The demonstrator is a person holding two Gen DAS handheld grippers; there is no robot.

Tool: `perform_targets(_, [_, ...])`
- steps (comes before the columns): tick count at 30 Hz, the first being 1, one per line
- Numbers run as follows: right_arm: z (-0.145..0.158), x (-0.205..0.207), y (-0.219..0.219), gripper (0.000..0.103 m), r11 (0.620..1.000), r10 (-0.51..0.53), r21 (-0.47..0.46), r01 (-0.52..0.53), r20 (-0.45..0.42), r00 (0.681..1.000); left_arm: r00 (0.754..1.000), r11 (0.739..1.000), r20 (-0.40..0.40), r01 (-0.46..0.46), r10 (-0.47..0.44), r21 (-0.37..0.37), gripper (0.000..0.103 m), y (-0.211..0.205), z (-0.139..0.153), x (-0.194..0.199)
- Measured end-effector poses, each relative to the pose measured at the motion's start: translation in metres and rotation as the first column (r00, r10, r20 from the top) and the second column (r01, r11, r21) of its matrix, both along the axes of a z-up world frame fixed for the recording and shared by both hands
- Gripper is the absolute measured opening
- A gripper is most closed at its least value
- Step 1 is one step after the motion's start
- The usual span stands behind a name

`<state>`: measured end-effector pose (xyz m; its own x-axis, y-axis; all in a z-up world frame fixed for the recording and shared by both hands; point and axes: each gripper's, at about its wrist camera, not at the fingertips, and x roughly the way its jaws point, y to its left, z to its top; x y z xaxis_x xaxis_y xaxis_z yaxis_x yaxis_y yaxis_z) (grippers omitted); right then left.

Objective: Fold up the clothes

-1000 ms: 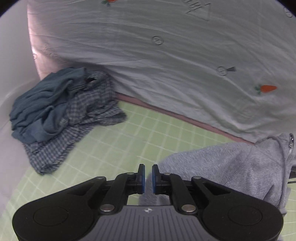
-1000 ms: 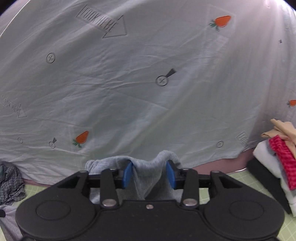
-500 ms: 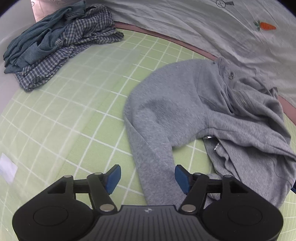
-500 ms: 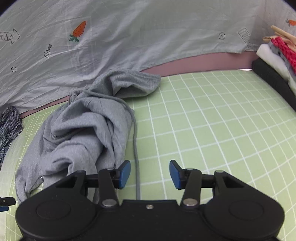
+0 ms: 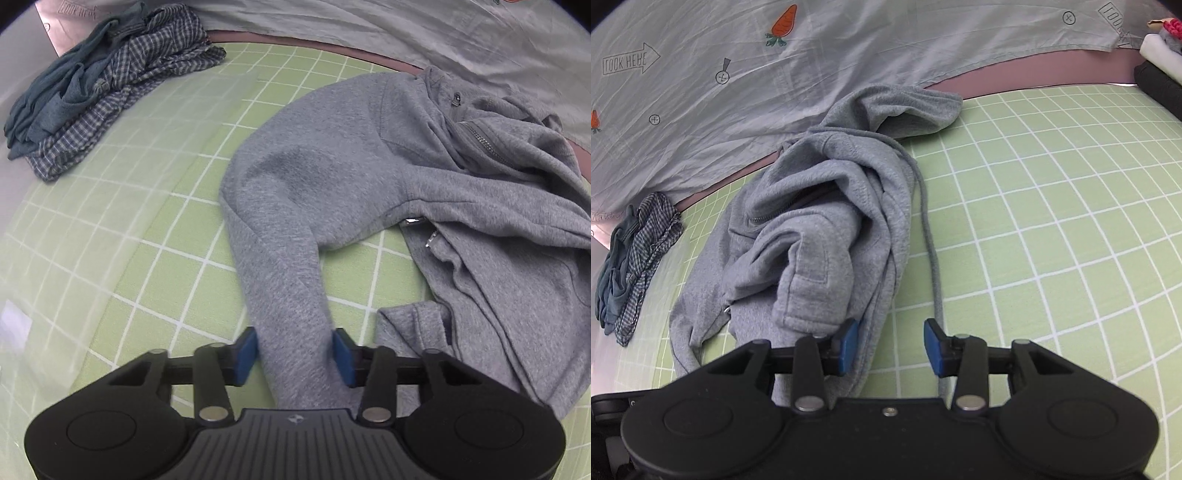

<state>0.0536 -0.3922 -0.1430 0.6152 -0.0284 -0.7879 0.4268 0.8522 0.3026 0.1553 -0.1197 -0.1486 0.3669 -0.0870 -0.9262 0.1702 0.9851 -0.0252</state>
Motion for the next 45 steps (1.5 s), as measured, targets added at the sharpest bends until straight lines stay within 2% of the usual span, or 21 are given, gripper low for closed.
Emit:
perform_targets(1, [-0.001,0.0,0.001,0.041,1.0,0.002,-0.002,-0.002,-0.004,1.0,1.0,1.0,-0.008,-0.004,0.004,-0.024,0.014,0.004,0.001,0.004])
perform_targets(2, [-0.001,0.0,0.0,0.041,1.0,0.0,0.0,0.0,-0.006,1.0,1.0,1.0,-0.007,-0.019,0.019,-0.025,0.013,0.01,0.003,0.01])
perform_targets(4, [-0.003,-0.001,-0.003,0.041,1.0,-0.012,0.012,0.012,-0.01,1.0,0.999,0.999,0.043,-0.021,0.019,0.041,0.013,0.019,0.009,0.019])
perform_targets(6, [-0.003,-0.003,-0.004,0.041,1.0,-0.02,0.018,0.02,-0.012,1.0,0.99,0.989,0.134,0.009,-0.03,0.15,0.013,0.033,0.019,0.032])
perform_targets(9, [-0.002,-0.004,-0.003,0.041,1.0,-0.019,0.009,0.019,-0.015,1.0,0.974,0.978,0.225,-0.012,-0.037,0.21,0.013,0.066,0.039,0.065])
perform_targets(12, [-0.002,-0.004,-0.003,0.041,1.0,-0.02,0.011,0.021,-0.021,1.0,0.952,0.969,0.305,-0.082,0.007,0.233,0.019,0.087,0.058,0.092])
perform_targets(14, [-0.001,-0.003,-0.001,0.041,1.0,-0.019,0.01,0.019,-0.024,1.0,0.937,0.966,0.347,-0.13,0.045,0.225,0.035,0.096,0.07,0.107])
perform_targets(18, [0.001,-0.001,0.003,0.041,1.0,-0.017,0.023,0.017,-0.018,1.0,0.942,0.982,0.319,-0.15,0.107,0.116,0.049,0.09,0.073,0.102])
perform_targets(20, [0.001,0.0,0.006,0.041,0.999,-0.014,0.037,0.014,-0.012,1.0,0.953,0.989,0.296,-0.096,0.059,0.111,0.068,0.074,0.062,0.087])
perform_targets(24, [0.001,0.004,0.012,0.041,0.998,-0.012,0.068,0.013,-0.009,1.0,0.974,0.989,0.226,-0.008,-0.025,0.146,0.07,0.049,0.036,0.057])
perform_targets(27, [-0.001,0.006,0.014,0.041,0.995,-0.027,0.099,0.027,-0.009,1.0,0.985,0.99,0.173,0.001,-0.026,0.143,0.071,0.044,0.022,0.04])
perform_targets(29, [-0.003,0.008,0.014,0.041,0.992,-0.036,0.121,0.037,-0.01,0.999,0.989,0.992,0.147,0.0,-0.019,0.127,0.075,0.044,0.017,0.031])
perform_targets(33, [-0.012,0.011,0.015,0.041,0.983,-0.029,0.179,0.031,-0.013,0.999,0.994,0.99,0.113,-0.01,-0.006,0.144,0.075,0.046,0.007,0.019])
perform_targets(34, [-0.014,0.011,0.015,0.038,0.981,-0.021,0.191,0.022,-0.01,1.0,0.994,0.989,0.106,-0.015,-0.001,0.148,0.075,0.047,0.005,0.018])
perform_targets(35, [-0.016,0.012,0.016,0.022,0.979,-0.013,0.202,0.014,-0.007,1.0,0.995,0.989,0.1,-0.019,0.004,0.15,0.076,0.049,0.003,0.017])
perform_targets(37, [-0.015,0.012,0.019,0.006,0.983,0.005,0.185,-0.005,0.0,1.0,0.996,0.987,0.09,-0.022,0.008,0.157,0.076,0.052,0.0,0.016])
perform_targets(41, [0.0,0.003,0.018,0.004,0.997,0.015,0.07,-0.015,0.0,1.0,0.995,0.988,0.093,-0.036,0.022,0.153,0.085,0.058,-0.003,0.017])
perform_targets(45, [0.029,-0.023,-0.008,0.003,0.995,-0.08,-0.062,0.083,0.05,0.996,0.995,0.989,0.091,-0.053,0.04,0.136,0.089,0.064,-0.004,0.02])
